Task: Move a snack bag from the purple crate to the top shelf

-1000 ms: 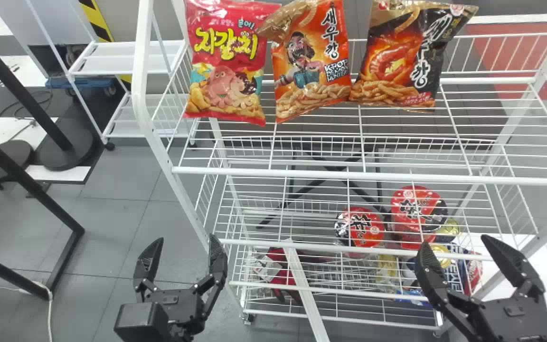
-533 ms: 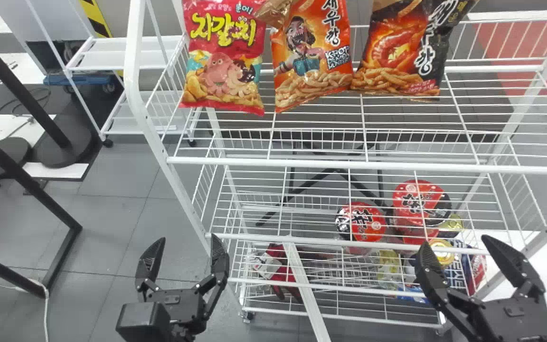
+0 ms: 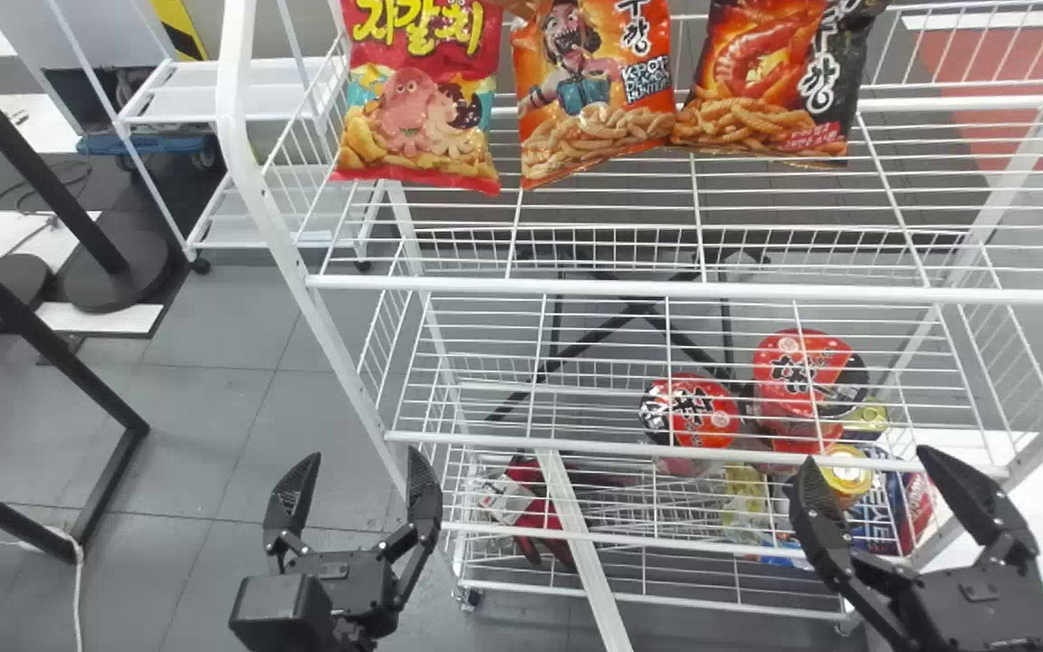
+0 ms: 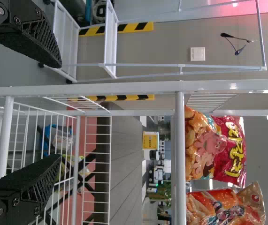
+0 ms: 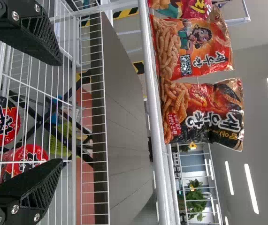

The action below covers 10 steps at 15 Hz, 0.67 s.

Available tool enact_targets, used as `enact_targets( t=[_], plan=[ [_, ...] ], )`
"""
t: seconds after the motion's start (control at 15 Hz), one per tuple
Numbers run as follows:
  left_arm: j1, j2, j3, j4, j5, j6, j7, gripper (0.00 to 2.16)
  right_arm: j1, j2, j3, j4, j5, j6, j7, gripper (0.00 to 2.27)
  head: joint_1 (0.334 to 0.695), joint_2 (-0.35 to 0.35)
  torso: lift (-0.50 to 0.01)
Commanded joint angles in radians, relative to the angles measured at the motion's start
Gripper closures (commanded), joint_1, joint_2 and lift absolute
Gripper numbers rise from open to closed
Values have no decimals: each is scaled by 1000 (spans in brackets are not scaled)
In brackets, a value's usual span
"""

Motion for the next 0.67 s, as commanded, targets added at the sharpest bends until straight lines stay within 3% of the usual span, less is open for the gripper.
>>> enact_targets(
  t=[0.0, 0.6],
  plan=[
    [0, 0, -6, -3, -5, 4, 2, 147, 0, -5, 3, -3, 0, -1, -1, 80, 695, 120, -184],
    [3, 0, -15, -3, -6, 1, 16, 147, 0, -16, 1, 1, -4, -1, -5, 76, 695, 108, -220]
  ],
)
